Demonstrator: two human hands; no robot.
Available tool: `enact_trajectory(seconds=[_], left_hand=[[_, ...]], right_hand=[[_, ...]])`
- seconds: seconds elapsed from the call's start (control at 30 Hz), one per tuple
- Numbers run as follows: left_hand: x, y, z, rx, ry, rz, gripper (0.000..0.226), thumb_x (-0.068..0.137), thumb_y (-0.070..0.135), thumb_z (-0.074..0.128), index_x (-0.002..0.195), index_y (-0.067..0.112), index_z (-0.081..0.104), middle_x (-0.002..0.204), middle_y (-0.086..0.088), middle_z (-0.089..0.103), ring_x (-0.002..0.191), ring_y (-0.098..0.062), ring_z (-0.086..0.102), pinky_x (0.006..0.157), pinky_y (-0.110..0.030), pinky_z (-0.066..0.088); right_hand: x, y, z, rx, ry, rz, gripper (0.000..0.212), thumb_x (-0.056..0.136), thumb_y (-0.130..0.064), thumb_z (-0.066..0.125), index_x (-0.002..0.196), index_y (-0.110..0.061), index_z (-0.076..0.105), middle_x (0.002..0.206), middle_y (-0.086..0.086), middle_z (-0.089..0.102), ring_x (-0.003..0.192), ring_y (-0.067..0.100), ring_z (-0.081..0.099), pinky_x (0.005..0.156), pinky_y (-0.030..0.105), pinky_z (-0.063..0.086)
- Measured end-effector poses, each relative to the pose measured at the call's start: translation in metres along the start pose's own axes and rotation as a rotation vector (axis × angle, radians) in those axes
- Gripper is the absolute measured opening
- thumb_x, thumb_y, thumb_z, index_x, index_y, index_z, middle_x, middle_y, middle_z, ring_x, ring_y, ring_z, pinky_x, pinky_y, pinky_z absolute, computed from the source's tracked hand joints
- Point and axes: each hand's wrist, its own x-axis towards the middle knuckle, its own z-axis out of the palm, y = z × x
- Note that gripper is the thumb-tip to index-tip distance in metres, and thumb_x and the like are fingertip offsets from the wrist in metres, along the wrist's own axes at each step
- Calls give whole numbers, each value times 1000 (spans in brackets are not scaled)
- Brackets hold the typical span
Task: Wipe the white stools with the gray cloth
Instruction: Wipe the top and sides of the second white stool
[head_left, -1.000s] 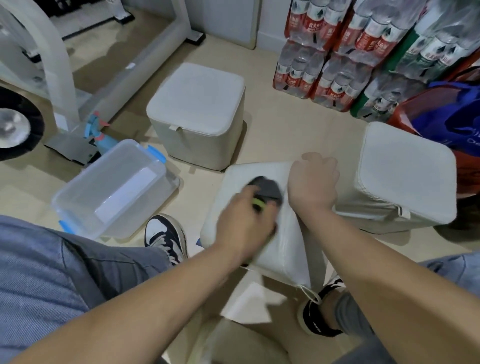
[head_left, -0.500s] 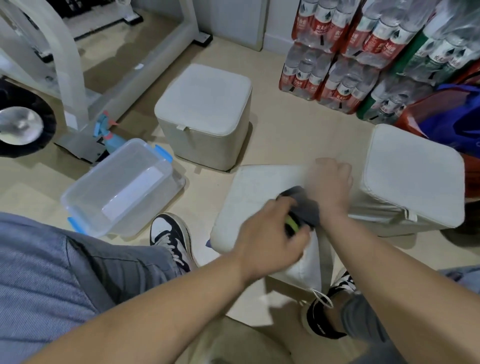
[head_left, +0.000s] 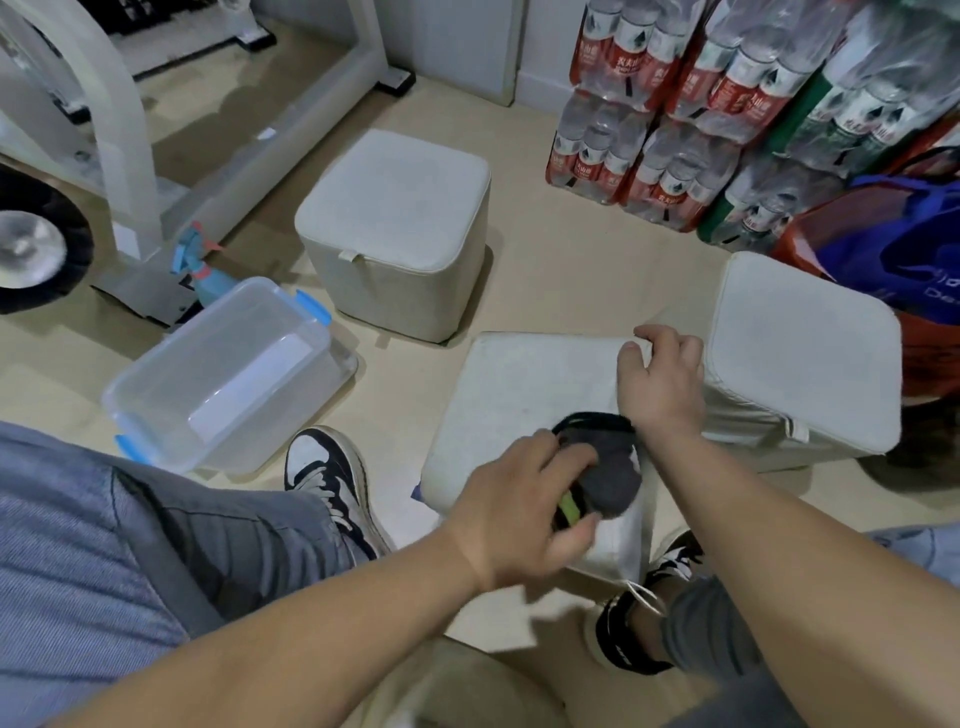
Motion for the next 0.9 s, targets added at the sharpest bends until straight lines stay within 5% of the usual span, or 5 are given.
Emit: enact_trajectory(seconds=[0.23, 0.3, 0.5, 0.73, 0.9], left_hand=[[-4, -72, -24, 30, 210, -832, 54, 101, 43, 56, 146, 16, 42, 135, -13, 51, 113, -40, 61, 84, -42, 49], [-5, -48, -24, -56, 227, -776, 53, 100, 43, 59, 144, 17, 44, 136, -12, 53, 114, -38, 62, 89, -42, 50], [-22, -4, -3, -2, -34, 48, 56, 89, 50, 61, 135, 20, 49, 114, -7, 58, 94, -28, 62, 68, -35, 52], [-24, -89, -40, 22, 205, -863, 49, 97, 46, 59, 137, 18, 50, 129, -9, 61, 108, -35, 64, 79, -39, 50], [26, -24, -40, -118, 236, -429, 53, 96, 51, 63, 143, 28, 52, 131, -2, 61, 114, -23, 61, 90, -34, 50]], right_hand=[[-7, -6, 4, 46, 0, -4, 36, 106, -37, 42, 139, -29, 53, 148, -5, 54, 138, 25, 37, 90, 35, 31], [-6, -6, 2, 49, 4, -3, 37, 106, -36, 42, 140, -28, 53, 149, -2, 54, 138, 27, 38, 92, 36, 33], [-6, 1, -3, 96, -8, 14, 39, 107, -33, 41, 143, -23, 52, 151, 5, 53, 141, 32, 36, 105, 37, 32], [-16, -6, 6, 193, -8, 46, 43, 102, -39, 43, 144, -32, 49, 153, -6, 49, 142, 26, 31, 116, 44, 31], [-15, -13, 8, 117, -61, 57, 50, 104, -45, 44, 151, -30, 46, 160, -5, 42, 146, 28, 28, 121, 45, 26]])
